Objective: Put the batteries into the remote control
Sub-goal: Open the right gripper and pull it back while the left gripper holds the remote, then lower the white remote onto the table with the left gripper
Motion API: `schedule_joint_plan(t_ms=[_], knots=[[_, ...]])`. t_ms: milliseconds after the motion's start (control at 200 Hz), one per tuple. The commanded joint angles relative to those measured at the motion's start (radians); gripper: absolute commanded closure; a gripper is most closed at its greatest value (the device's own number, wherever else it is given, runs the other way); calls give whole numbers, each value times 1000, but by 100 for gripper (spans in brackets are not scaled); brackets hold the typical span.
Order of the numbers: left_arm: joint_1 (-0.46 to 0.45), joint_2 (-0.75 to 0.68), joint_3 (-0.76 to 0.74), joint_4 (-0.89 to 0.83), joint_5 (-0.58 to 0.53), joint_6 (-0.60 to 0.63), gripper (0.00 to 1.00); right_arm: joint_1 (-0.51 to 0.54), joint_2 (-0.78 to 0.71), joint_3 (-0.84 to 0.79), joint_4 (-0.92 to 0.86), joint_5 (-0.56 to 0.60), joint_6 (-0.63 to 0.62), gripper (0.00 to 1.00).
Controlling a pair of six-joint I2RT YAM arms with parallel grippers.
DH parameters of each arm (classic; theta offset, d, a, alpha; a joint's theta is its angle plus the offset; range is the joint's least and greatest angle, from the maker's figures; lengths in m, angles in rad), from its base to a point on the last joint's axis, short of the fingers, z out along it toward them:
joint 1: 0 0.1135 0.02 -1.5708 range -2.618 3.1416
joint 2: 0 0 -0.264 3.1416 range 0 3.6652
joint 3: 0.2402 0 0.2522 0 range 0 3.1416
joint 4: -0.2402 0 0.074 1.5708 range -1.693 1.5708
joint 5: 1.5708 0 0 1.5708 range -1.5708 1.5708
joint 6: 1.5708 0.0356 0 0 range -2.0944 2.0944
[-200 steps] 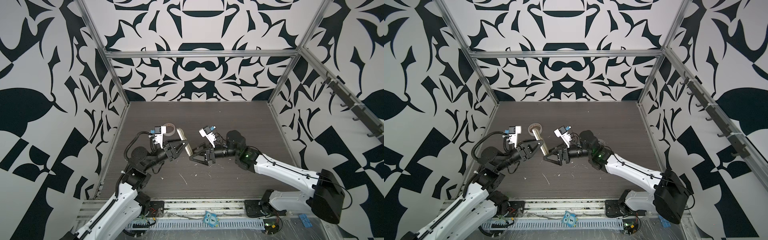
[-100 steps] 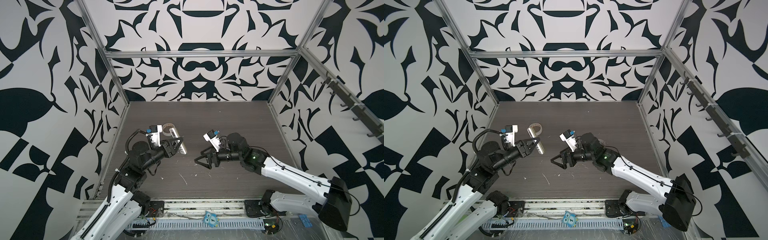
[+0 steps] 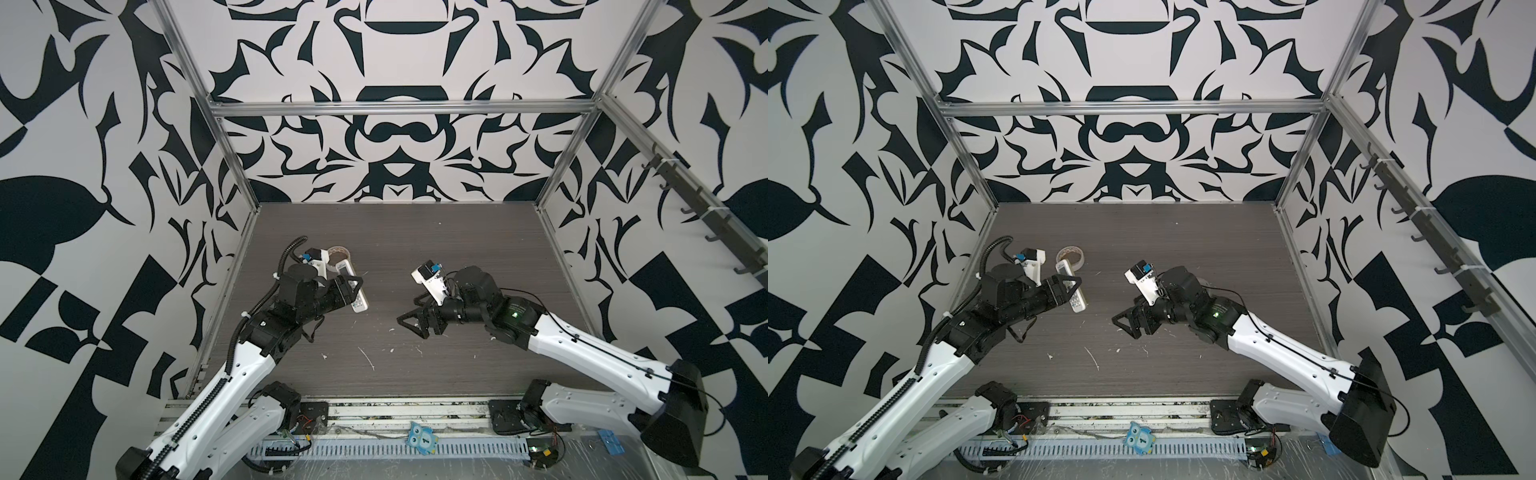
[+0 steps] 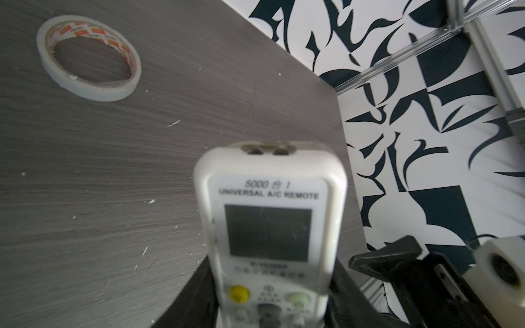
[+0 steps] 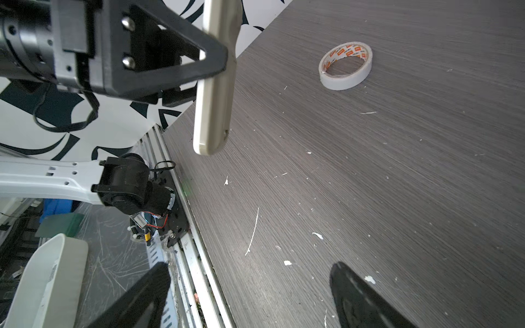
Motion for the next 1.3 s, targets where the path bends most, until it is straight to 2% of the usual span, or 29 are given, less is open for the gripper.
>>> schedule_joint_plan(t_ms=[0, 260, 485, 940, 1295], knots=[[-2, 20, 34, -45, -29, 13, 76, 2, -1, 49, -14, 55, -58, 8], [-30, 134, 59, -114, -107, 27, 76, 0, 16, 45, -39, 142, -106, 7], [-87, 214, 76, -154, -187, 30, 76, -3, 23, 29, -31, 155, -108, 6], [-147, 293, 81, -160, -260, 22, 77, -12, -6, 4, -42, 185, -115, 6], [-243, 473, 160, -240, -376, 6, 78, -18, -53, -31, -51, 212, -126, 5]])
